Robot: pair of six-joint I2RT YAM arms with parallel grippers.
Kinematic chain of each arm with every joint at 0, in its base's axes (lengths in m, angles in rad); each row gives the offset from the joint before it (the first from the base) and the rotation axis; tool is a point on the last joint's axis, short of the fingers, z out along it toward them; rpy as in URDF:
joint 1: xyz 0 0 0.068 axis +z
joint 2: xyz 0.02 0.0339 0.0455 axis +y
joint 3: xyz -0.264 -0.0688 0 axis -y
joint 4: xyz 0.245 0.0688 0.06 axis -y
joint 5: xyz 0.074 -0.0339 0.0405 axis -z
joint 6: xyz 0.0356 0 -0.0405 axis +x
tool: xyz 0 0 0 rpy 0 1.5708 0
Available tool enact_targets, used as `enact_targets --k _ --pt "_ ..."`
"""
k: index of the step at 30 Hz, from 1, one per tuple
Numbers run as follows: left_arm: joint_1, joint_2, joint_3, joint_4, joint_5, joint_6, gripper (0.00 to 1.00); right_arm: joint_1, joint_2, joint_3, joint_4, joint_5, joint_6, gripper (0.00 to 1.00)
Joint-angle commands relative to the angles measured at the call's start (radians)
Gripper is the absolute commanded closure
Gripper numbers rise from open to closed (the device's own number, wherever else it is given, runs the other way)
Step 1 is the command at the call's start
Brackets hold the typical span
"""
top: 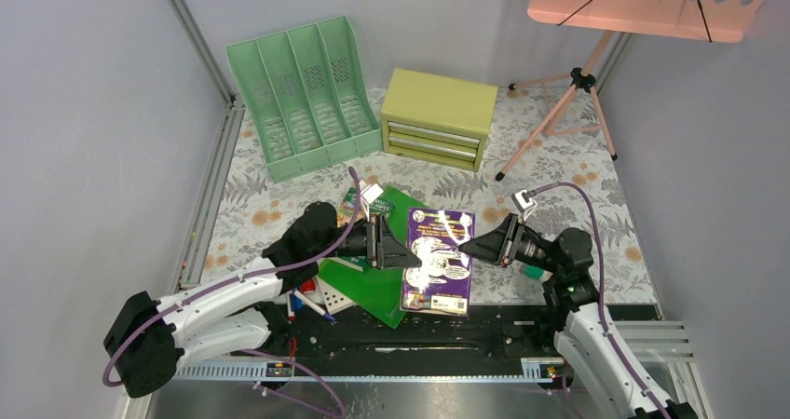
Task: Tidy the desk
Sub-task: Pick up the book from the center of the board.
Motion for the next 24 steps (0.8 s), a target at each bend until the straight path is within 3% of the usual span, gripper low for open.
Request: enact_targets --k 1,13,15,19,20,22,24 --pt "-0.007 -0.019 0.057 0.058 0.042 0.006 0.53 0.005 -0.01 0.054 0.004 -0.004 -0.041 1.0" --pt "-0.043 0.054 0.123 0.088 0.043 -0.001 0.56 0.005 -0.033 0.059 0.006 -0.063 -0.041 1.0" --pt "-0.049 0.066 0.131 0.101 0.043 -0.004 0.64 0.006 -0.035 0.06 0.006 -0.071 -0.04 1.0" --pt "-0.051 0.063 0.138 0.09 0.024 -0.002 0.92 0.005 -0.042 0.059 -0.011 -0.067 -0.042 1.0" --pt "-0.052 0.056 0.142 0.074 0.013 0.003 0.98 0.005 -0.043 0.057 -0.014 -0.063 -0.044 0.96" --pt "-0.052 0.034 0.155 -0.007 -0.03 0.028 1.0 0.005 -0.046 0.054 -0.029 -0.048 -0.046 0.79" --pt "-0.052 -0.002 0.17 -0.089 -0.09 0.059 1.0 0.005 -0.054 0.041 -0.028 -0.03 -0.038 0.54"
